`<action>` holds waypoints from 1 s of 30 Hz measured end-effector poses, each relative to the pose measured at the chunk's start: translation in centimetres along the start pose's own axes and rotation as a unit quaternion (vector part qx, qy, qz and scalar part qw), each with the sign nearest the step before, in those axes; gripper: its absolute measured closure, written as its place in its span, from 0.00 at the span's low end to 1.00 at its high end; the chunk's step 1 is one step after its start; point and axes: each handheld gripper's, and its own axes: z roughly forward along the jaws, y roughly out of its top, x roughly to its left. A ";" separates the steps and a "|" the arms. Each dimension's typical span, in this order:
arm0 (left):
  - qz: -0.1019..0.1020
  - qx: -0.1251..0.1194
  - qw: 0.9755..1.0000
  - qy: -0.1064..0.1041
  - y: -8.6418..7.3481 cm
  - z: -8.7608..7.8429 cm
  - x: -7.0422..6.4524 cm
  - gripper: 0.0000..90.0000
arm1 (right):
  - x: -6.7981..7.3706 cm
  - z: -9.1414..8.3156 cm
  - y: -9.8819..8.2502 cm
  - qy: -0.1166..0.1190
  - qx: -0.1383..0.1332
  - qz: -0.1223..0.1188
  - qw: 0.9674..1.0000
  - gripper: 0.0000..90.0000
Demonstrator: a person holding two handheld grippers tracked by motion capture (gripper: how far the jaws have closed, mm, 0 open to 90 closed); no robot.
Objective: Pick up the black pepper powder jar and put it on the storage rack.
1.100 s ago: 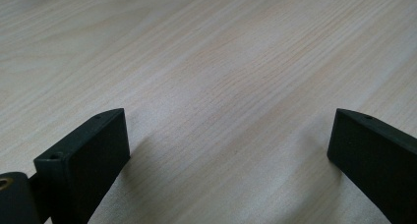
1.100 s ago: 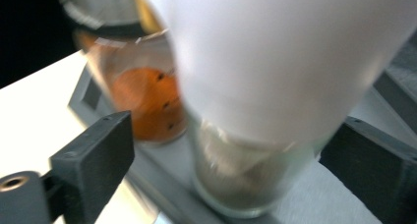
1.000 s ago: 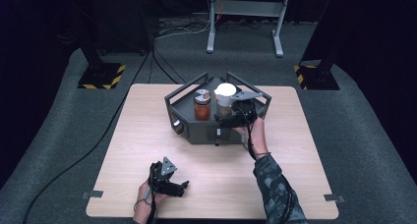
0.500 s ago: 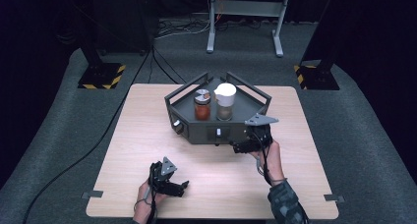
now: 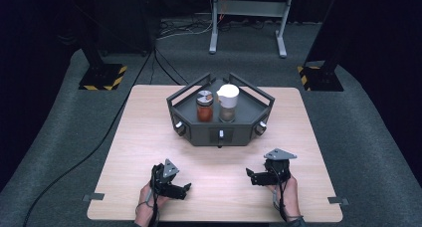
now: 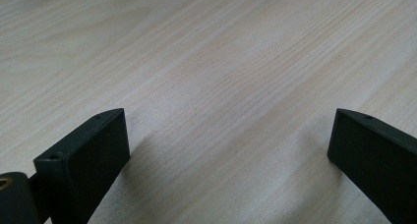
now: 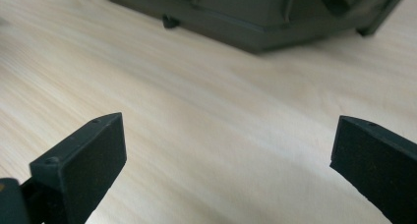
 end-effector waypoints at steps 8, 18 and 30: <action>0.000 0.000 1.000 0.000 0.0 0.0 0.0 0.02 | 0.3 -0.2 -3.1 -0.024 0.000 0.023 0.999 0.00; 0.000 0.000 1.000 -0.001 0.0 0.0 0.0 0.02 | 0.3 0.3 -4.7 -0.018 -0.003 0.033 0.999 0.00; 0.002 -0.001 1.000 0.002 0.0 0.0 -0.1 0.02 | 0.7 0.7 -4.5 -0.024 0.004 0.023 0.999 0.00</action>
